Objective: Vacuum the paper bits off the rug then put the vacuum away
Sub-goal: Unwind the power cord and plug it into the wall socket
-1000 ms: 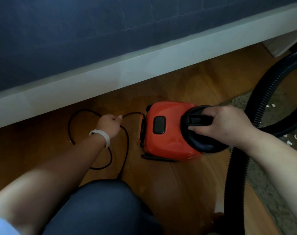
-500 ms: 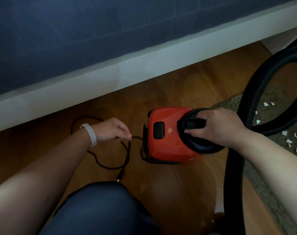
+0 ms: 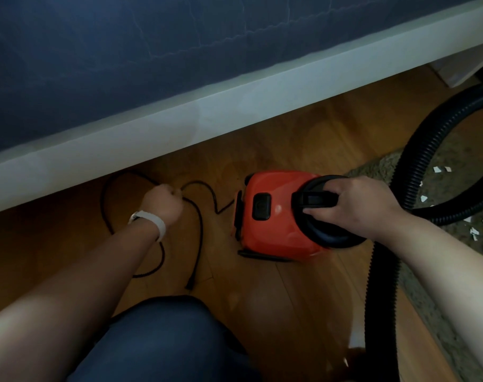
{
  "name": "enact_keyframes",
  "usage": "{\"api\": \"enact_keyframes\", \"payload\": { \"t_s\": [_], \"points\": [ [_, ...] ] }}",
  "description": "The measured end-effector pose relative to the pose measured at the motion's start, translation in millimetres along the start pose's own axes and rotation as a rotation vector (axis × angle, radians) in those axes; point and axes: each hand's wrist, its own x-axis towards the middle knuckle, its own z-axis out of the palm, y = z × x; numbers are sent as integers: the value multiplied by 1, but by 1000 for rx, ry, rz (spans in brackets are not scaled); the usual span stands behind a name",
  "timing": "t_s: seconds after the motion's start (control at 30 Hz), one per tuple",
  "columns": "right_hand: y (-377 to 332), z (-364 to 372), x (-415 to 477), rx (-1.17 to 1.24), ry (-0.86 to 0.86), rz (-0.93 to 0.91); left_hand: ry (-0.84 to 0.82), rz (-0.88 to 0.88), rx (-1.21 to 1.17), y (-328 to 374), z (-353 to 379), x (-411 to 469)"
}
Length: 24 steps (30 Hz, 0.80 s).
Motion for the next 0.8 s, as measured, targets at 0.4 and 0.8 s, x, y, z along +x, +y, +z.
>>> {"api": "enact_keyframes", "payload": {
  "t_s": [0.4, 0.8],
  "points": [
    [-9, 4, 12, -74, -74, -50, 160, 199, -940, 46, -19, -16],
    [-18, 6, 16, -109, -144, -71, -56, 308, -142, -17, 35, -13]
  ]
}}
